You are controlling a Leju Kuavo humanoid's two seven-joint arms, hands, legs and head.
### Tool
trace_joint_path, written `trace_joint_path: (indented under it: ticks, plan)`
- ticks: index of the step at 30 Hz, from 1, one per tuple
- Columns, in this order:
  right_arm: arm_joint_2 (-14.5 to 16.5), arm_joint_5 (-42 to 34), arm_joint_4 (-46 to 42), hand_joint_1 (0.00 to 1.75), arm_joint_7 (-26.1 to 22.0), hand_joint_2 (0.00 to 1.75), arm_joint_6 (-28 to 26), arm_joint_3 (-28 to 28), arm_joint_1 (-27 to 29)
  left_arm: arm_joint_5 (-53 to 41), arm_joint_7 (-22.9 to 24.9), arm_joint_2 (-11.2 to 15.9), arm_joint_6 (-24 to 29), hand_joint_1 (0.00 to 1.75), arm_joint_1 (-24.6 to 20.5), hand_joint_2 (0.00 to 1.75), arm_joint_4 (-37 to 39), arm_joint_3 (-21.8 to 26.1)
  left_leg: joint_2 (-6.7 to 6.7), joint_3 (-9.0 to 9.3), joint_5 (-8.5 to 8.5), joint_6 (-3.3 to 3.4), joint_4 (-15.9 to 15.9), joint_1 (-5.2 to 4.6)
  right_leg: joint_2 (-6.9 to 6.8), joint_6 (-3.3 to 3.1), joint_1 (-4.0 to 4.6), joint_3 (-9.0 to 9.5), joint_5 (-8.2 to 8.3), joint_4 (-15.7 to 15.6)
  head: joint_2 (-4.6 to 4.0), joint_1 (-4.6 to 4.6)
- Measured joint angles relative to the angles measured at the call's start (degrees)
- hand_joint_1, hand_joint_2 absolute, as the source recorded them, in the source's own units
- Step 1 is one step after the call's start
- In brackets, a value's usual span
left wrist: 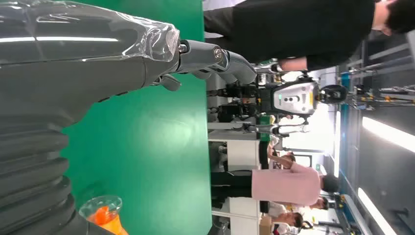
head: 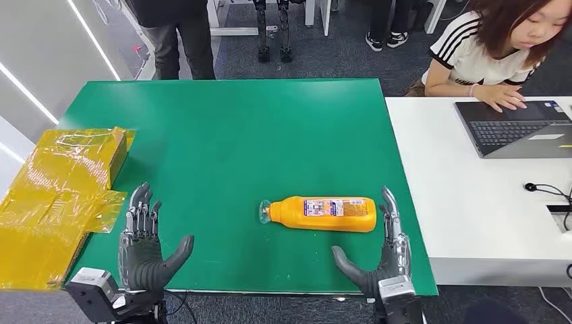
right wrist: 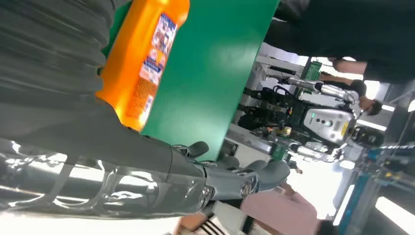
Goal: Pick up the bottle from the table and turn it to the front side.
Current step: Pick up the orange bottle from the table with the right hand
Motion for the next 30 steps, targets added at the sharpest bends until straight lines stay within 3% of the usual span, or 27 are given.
trace_joint_path:
  ticks: [6, 10, 16, 22, 30]
  plan:
    - [-1.5, 2.7, 0.4, 0.0, 1.6, 1.75, 0.3, -0.7, -2.7, -0.1, -0.4, -0.4, -0.3, 0.0, -0.5, 1.75, 1.4, 0.1, 0.04, 0.0, 0.01, 0.01, 0.0, 0.0, 0.04, 0.0, 0.0, 0.01, 0.03, 0.0, 0.0, -0.01]
    - [-5.0, 5.1, 5.1, 0.0, 6.9, 1.75, 2.9, -0.8, -10.8, -0.1, -1.3, -0.8, -0.9, 0.0, -1.5, 1.75, 2.9, 0.1, 0.15, 0.03, 0.08, 0.02, 0.0, 0.0, 0.17, 0.02, 0.0, 0.01, 0.18, 0.0, 0.0, -0.01]
    - [-11.4, 4.9, 18.9, 0.0, 20.4, 1.75, 20.0, 1.6, -28.4, 1.3, -1.4, -0.9, -2.6, 0.0, -3.4, 1.75, 5.2, -0.1, 0.13, -0.06, 0.41, 0.07, 0.1, -0.02, 0.16, 0.07, -0.01, -0.06, 0.5, 0.0, 0.0, -0.01]
    - [-19.1, 0.1, 32.5, 0.0, 28.4, 1.75, 35.4, 9.9, -46.0, 2.3, 0.6, -0.7, -3.7, 0.0, -4.8, 1.75, 6.7, -0.5, 0.01, -0.17, 0.62, 0.11, 0.1, -0.01, 0.04, 0.11, -0.02, -0.1, 0.66, 0.0, 0.0, -0.01]
    - [-23.9, -3.5, 40.5, 0.0, 35.9, 1.75, 46.2, 22.4, -60.0, 2.0, 2.4, -0.3, -3.9, 0.0, -6.3, 1.75, 7.6, -1.2, 0.01, -0.2, 0.63, 0.11, 0.1, -0.02, 0.06, 0.12, -0.02, -0.17, 0.67, 0.0, 0.0, -0.01]
